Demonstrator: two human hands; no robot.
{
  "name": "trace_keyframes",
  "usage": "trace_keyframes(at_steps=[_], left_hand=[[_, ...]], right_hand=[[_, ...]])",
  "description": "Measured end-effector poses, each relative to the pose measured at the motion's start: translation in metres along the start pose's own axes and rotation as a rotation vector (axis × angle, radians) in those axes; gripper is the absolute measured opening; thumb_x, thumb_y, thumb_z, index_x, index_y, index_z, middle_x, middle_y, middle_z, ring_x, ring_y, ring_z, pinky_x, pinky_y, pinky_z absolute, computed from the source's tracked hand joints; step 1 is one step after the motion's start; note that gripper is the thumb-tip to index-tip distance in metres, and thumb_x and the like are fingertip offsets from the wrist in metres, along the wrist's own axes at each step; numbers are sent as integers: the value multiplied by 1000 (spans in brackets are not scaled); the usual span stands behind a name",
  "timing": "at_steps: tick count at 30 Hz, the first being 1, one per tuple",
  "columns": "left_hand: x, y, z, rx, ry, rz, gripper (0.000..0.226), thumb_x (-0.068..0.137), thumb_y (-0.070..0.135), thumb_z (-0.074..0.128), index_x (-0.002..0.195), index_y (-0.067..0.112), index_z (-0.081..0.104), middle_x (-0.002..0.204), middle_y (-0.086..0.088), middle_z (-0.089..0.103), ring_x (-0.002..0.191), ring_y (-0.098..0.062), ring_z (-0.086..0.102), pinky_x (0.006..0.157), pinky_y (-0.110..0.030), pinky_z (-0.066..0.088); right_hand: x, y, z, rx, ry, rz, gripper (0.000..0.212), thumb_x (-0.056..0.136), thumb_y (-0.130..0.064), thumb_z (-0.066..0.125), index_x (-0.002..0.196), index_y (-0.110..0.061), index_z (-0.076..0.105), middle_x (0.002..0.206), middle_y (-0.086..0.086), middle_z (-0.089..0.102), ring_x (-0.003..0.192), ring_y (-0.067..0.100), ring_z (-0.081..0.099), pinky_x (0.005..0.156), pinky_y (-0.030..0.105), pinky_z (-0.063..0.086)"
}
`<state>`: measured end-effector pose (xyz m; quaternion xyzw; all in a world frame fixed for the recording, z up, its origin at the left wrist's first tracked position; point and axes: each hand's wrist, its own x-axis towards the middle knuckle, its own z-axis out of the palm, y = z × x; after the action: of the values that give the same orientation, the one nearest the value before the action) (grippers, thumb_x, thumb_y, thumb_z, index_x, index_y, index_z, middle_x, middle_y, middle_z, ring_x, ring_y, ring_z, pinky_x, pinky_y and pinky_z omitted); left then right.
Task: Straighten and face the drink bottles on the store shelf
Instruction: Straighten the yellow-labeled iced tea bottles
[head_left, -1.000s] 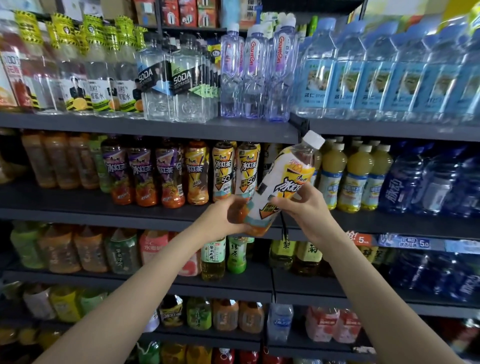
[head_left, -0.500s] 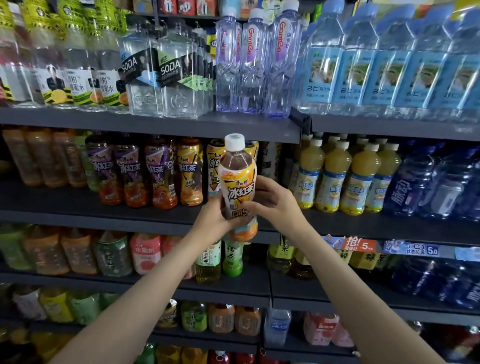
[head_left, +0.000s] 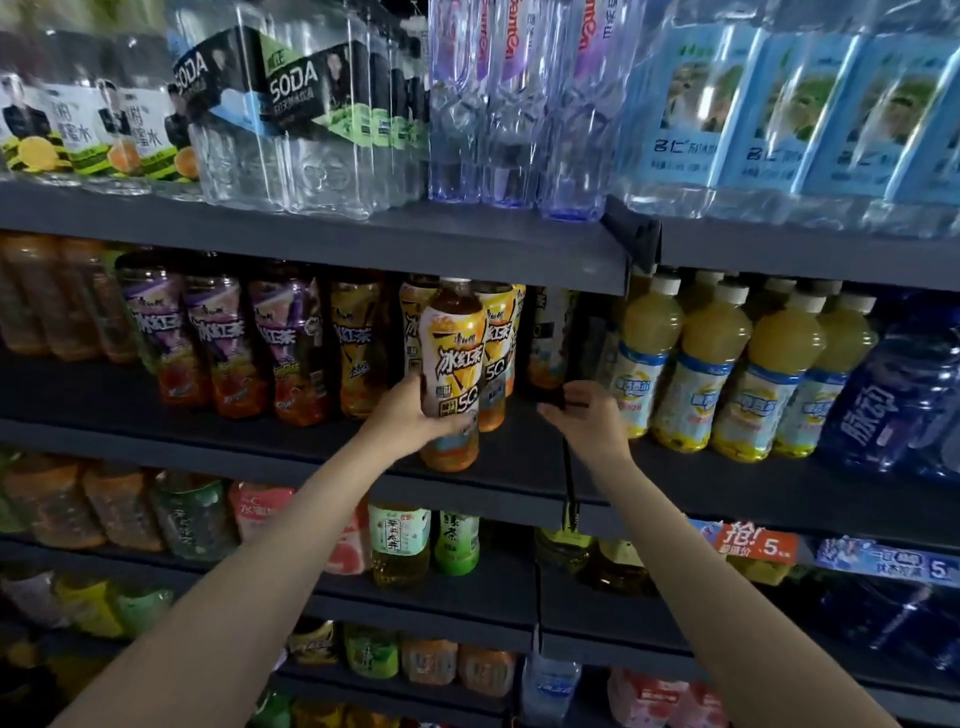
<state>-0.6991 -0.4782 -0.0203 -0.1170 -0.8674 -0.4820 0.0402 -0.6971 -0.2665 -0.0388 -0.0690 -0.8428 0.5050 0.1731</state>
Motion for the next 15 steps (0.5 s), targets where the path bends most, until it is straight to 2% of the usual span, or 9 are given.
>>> trace_keyframes(at_steps=[3, 6, 8, 10, 12, 15], left_hand=[[5, 2, 7, 43, 93, -2, 77, 71, 27, 80, 134, 13, 37, 135, 0, 51, 124, -17, 47, 88, -19, 35], [6, -1, 17, 46, 177, -18, 78, 69, 30, 81, 130, 11, 35, 129, -2, 53, 119, -19, 51, 85, -21, 39], [7, -2, 20, 67, 202, -26, 78, 68, 34, 82, 126, 11, 36, 126, -3, 55, 116, -21, 53, 86, -27, 44], [8, -2, 20, 74, 200, -38, 80, 67, 37, 82, 126, 12, 35, 126, -4, 55, 116, -21, 53, 88, -32, 47], [8, -2, 20, 58, 200, -37, 82, 66, 37, 82, 128, 12, 35, 127, -3, 55, 117, -20, 53, 87, -28, 45], [7, -2, 19, 47, 201, -25, 80, 67, 35, 82, 128, 11, 35, 128, -3, 54, 117, -20, 52, 84, -24, 42]], right_hand=[[24, 0, 12, -11, 121, -17, 57, 82, -23, 73, 128, 0, 47, 123, 13, 57, 116, 26, 54, 87, 25, 42], [50, 1, 26, -9, 197, -7, 66, 81, -22, 74, 131, 3, 40, 130, 20, 52, 123, 32, 48, 98, 32, 40], [68, 0, 35, -4, 202, 40, 69, 82, -22, 74, 134, 4, 38, 133, 20, 50, 124, 33, 47, 100, 35, 39], [88, -1, 43, -25, 172, 77, 62, 85, -25, 70, 132, 4, 42, 128, 19, 55, 119, 33, 51, 92, 35, 42], [102, -2, 50, -63, 131, 82, 55, 90, -27, 63, 132, 3, 43, 126, 18, 56, 117, 33, 52, 88, 34, 43], [111, 1, 53, -106, 144, 103, 65, 92, -31, 58, 142, -1, 31, 136, 20, 48, 124, 35, 47, 97, 41, 44]])
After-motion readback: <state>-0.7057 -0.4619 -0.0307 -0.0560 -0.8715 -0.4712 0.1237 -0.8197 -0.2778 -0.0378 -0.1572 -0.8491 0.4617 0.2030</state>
